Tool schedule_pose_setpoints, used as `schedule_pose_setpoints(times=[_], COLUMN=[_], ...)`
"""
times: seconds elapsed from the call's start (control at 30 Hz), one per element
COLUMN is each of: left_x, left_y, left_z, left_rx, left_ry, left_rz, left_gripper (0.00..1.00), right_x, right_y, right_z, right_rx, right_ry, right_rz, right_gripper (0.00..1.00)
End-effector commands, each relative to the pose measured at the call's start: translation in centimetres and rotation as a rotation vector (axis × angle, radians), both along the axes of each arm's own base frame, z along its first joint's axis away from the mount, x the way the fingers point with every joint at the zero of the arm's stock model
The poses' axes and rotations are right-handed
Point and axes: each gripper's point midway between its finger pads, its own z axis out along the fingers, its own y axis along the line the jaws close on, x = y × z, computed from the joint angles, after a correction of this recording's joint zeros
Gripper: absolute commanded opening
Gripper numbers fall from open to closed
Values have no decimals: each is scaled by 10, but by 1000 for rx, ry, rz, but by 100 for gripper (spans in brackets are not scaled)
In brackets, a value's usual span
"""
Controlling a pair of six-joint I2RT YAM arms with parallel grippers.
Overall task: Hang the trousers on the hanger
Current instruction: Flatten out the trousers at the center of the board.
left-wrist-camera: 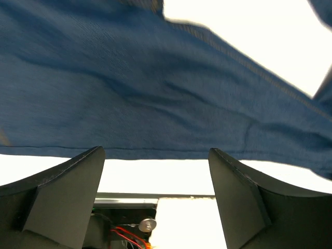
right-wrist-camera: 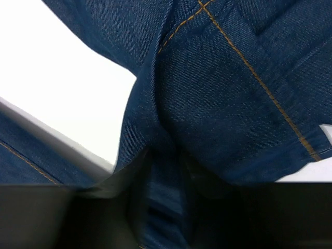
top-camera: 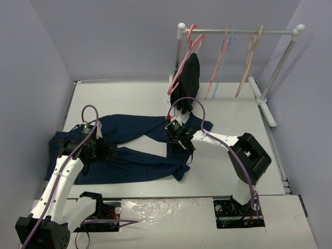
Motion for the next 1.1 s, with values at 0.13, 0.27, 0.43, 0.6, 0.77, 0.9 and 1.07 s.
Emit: schedule_pose_setpoints(times=[0.13,0.27,0.43,0.6,0.77,0.9,1.07], left_x=[22,29,33,34,32,31,35], left_y=[-16,-18,-20,-15,-8,0,3], left_z=[-7,-13,-17,-18,-18,-12,-9], left_rx=[-72,-73,-71,-33,10,47,46], left_ry=[-57,-48,-37,-27,-10,-20,-33], left_rz=[63,56,32,12,4,0,8], left_gripper=[78,78,78,78,78,78,78], right_x=[10,5,-19,-33,-17,17,50], right_y=[-37,-79,-143,-181,-186,-205,-252], right_z=[45,74,109,149,144,127,78], right_rx=[17,1,-133,-199,-271,-351,-369], right_ry=[-129,-175,-192,-231,-200,-145,5], right_rz=[-109,-213,-393,-575,-602,-606,-667], right_gripper=[0,0,0,0,0,0,7])
